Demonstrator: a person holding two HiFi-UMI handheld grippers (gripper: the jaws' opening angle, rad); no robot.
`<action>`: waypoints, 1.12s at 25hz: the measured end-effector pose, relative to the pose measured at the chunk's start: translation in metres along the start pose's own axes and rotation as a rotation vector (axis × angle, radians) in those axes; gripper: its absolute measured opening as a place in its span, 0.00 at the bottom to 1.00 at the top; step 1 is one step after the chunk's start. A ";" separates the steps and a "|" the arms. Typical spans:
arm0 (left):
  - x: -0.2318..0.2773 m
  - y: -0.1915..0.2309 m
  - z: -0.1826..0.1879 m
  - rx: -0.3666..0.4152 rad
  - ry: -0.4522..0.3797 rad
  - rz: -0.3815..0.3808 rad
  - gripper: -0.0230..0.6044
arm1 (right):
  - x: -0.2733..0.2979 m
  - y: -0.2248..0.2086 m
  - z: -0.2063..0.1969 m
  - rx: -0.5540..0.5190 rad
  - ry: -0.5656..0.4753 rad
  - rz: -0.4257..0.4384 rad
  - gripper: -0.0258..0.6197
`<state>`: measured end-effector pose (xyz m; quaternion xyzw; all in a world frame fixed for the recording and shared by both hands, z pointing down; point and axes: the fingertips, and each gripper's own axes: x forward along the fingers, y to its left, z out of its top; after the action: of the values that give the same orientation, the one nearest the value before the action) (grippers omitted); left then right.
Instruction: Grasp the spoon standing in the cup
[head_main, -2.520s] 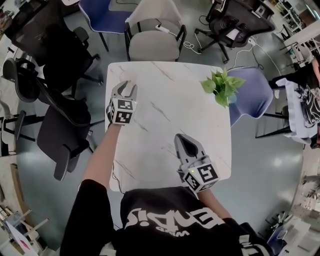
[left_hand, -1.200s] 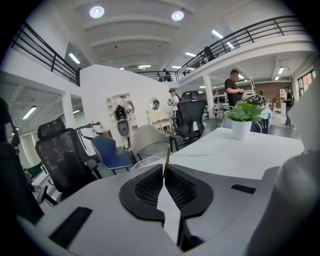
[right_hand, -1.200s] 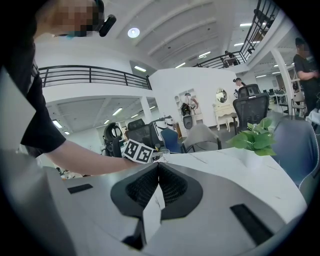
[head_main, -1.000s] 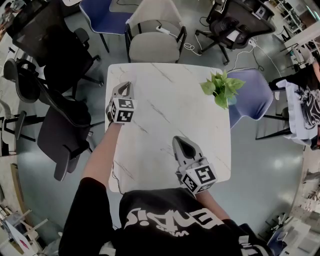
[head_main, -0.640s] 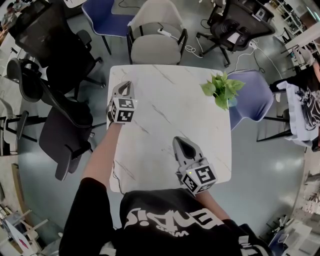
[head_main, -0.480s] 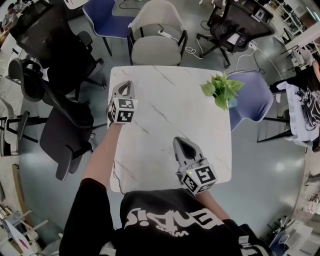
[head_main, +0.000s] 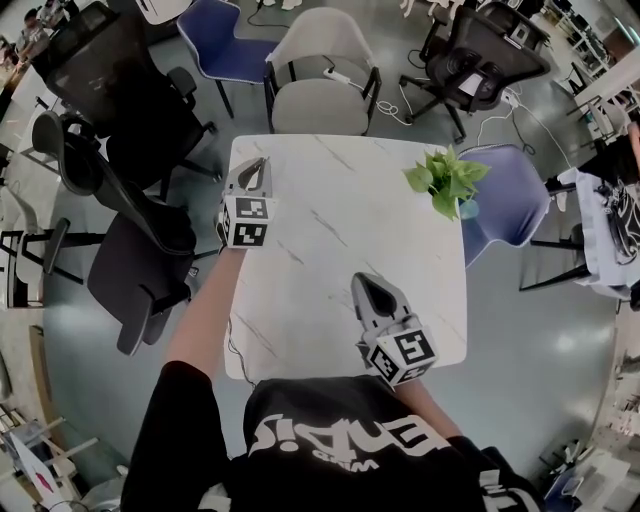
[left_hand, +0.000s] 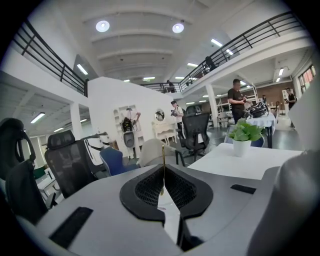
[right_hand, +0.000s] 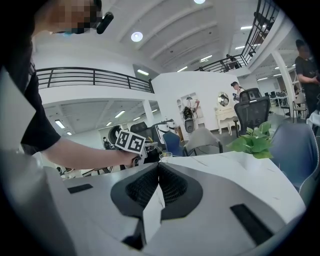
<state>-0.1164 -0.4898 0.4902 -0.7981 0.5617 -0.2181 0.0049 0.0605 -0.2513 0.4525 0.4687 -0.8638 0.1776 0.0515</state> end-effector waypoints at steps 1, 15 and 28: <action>-0.004 0.000 0.002 -0.007 -0.005 0.001 0.07 | -0.001 0.001 0.000 -0.003 -0.002 0.002 0.06; -0.083 -0.018 0.028 -0.063 -0.080 0.004 0.07 | -0.025 0.004 0.006 -0.036 -0.031 0.011 0.06; -0.155 -0.062 0.029 -0.166 -0.105 -0.054 0.07 | -0.039 0.006 0.004 -0.050 -0.047 0.022 0.06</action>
<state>-0.0933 -0.3345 0.4261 -0.8209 0.5551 -0.1287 -0.0374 0.0774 -0.2186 0.4368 0.4617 -0.8740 0.1458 0.0410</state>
